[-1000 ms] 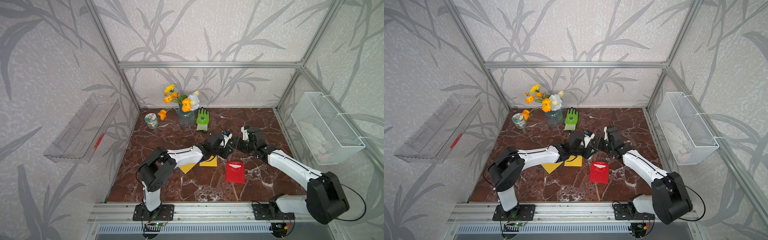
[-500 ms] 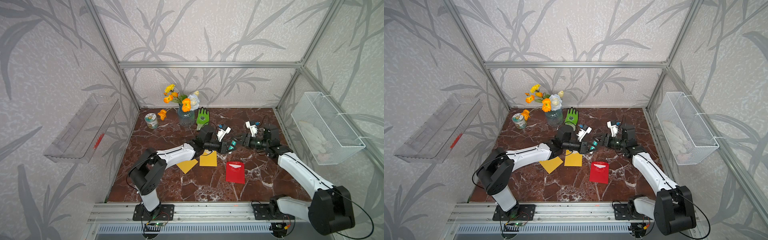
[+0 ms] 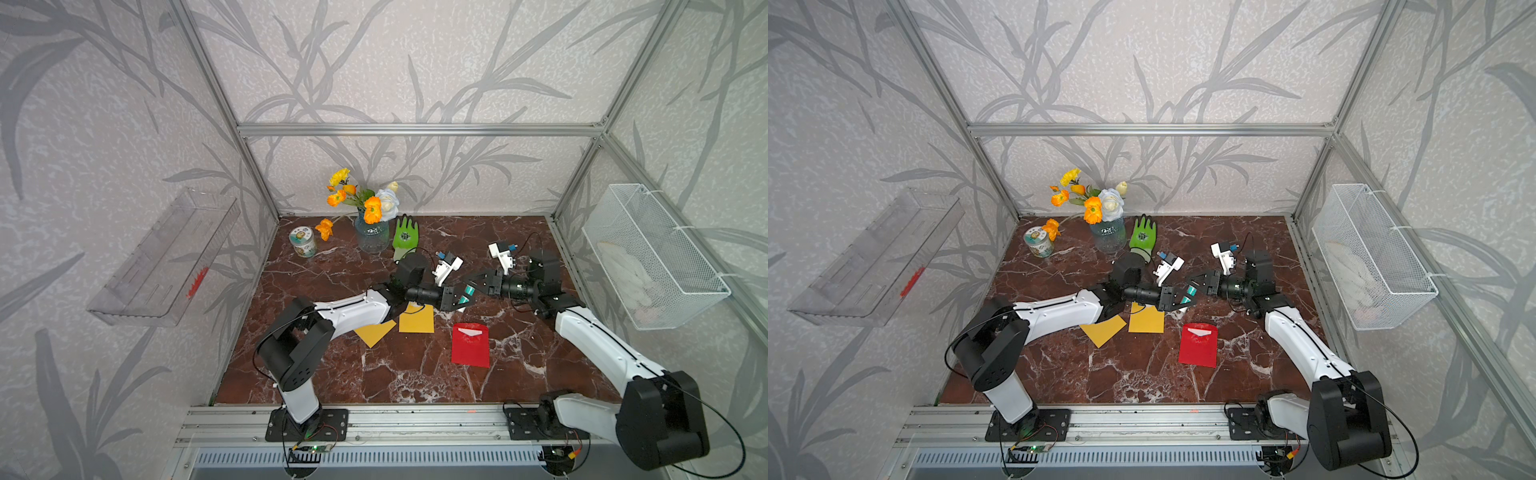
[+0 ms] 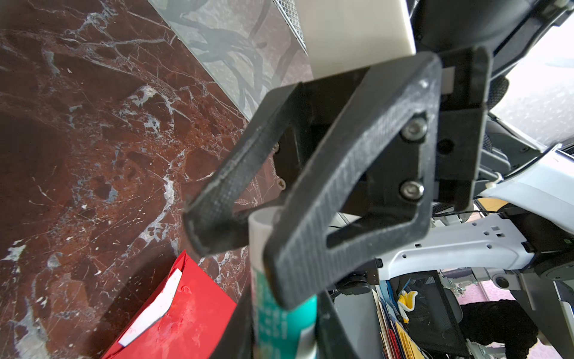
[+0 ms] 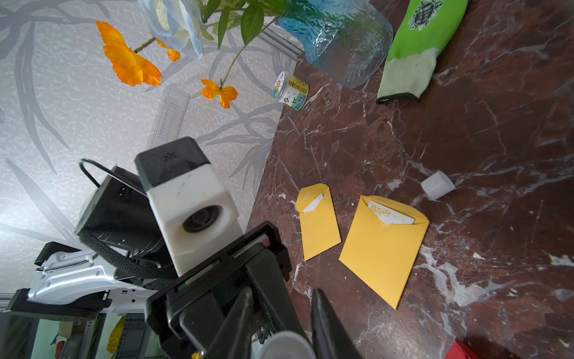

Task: Seal the envelope with a glue stick
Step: Unscrew the glue stick.

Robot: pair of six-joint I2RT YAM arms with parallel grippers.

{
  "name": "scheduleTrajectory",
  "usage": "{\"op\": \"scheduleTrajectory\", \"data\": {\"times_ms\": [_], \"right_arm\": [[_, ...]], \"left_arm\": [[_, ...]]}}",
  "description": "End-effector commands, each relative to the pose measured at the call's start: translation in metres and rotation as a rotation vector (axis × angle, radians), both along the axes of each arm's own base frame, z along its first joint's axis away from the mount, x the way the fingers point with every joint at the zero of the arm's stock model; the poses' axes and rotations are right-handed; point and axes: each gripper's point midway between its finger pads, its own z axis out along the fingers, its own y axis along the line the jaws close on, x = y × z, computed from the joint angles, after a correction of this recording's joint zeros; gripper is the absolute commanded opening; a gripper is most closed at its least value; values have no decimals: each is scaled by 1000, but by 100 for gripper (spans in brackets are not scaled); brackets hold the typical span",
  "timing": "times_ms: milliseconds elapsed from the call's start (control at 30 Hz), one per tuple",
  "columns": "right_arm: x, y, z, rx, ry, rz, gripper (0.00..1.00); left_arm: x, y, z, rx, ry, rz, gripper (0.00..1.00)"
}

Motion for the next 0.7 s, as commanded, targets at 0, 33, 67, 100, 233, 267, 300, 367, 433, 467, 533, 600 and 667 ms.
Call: {"op": "scheduleTrajectory", "data": {"times_ms": [0,33,67,100,233,267,300,367,433,467,533,600,667], "right_arm": [[-6,2,5,15,-20,26,32],[-6,2,4,16,-18,24,28],[-6,2,3,17,-12,21,26],[-5,2,3,18,-10,17,23],[-1,1,-2,7,4,-2,21],[1,0,-5,0,12,-12,21],[2,0,-8,-7,23,-22,20],[8,-2,-19,-32,55,-56,17],[15,-6,-33,-74,94,-105,13],[18,-8,-42,-104,115,-136,10],[25,-13,-58,-182,149,-204,8],[29,-16,-75,-279,171,-275,7],[33,-21,-90,-395,186,-364,7]], "left_arm": [[0,1,15,-35,-36,3,0],[0,1,15,-34,-36,2,0],[0,1,14,-31,-39,4,0],[1,1,13,-27,-42,5,0],[2,3,-3,43,-71,31,0],[2,4,-8,71,-93,41,0],[1,3,-12,95,-115,50,0],[2,3,-19,144,-161,82,0],[8,4,-25,183,-199,137,0],[12,4,-27,198,-210,162,0],[20,6,-30,225,-222,217,0],[30,9,-35,262,-238,291,0],[42,16,-41,324,-267,381,0]]}}
